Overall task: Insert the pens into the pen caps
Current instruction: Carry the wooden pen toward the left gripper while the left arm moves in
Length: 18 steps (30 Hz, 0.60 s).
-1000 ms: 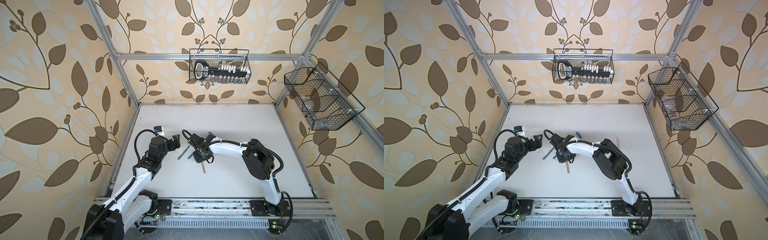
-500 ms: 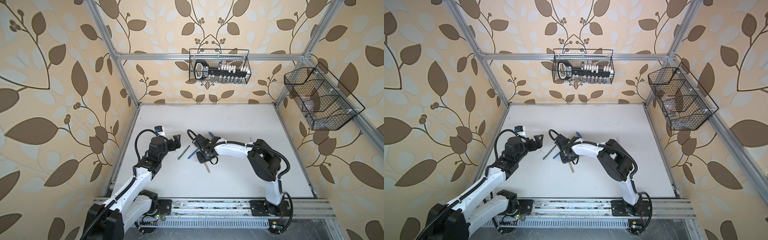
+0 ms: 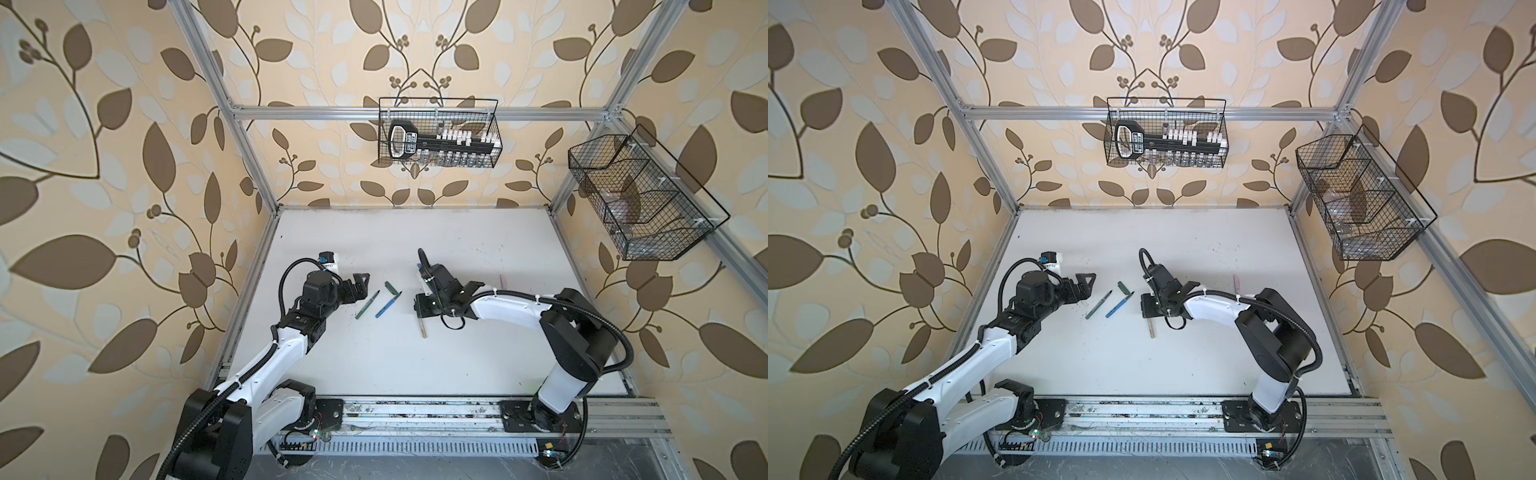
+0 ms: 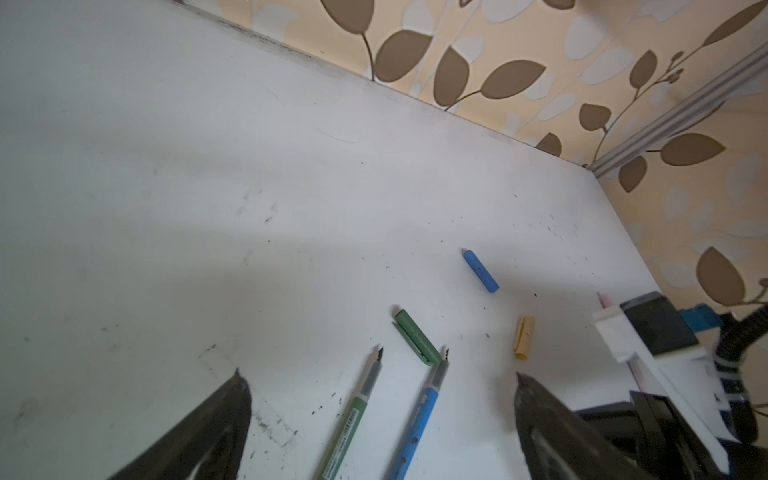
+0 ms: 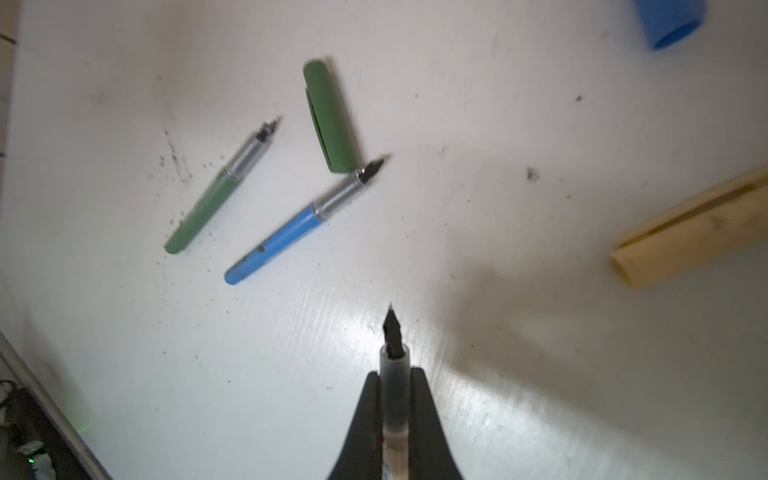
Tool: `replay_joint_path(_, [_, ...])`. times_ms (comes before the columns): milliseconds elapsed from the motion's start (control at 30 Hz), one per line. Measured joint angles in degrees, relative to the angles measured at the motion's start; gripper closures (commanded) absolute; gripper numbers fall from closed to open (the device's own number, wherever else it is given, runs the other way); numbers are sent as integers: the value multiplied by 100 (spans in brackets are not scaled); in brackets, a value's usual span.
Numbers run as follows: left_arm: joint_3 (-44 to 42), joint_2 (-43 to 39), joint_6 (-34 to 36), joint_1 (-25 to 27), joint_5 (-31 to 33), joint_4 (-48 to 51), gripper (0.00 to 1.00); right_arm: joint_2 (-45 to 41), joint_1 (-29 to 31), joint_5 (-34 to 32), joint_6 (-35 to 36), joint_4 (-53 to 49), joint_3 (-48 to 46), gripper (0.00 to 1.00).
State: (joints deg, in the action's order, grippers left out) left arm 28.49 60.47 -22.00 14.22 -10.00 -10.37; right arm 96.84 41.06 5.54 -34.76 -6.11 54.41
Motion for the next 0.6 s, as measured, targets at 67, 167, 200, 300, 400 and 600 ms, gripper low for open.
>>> replay_joint_path(67, [96,221,11,0,-411,-120,1,-289,-149,136,-136,540,-374,97])
replay_joint_path(167, [227,544,15,37,-1023,-328,1,-632,-385,337,-400,1325,-922,98])
replay_joint_path(200, [258,638,15,63,-1200,-409,1,-688,-455,400,-481,1528,-1045,99])
replay_joint_path(300, [332,922,4,184,-1700,-597,1,-761,-658,623,-756,2159,-1335,99])
replay_joint_path(400, [428,1189,-42,249,-2122,-743,1,-879,-793,815,-984,2643,-1561,99])
replay_joint_path(600, [605,1644,-116,584,-2828,-1067,3,-1237,-968,1040,-1263,3346,-1727,99])
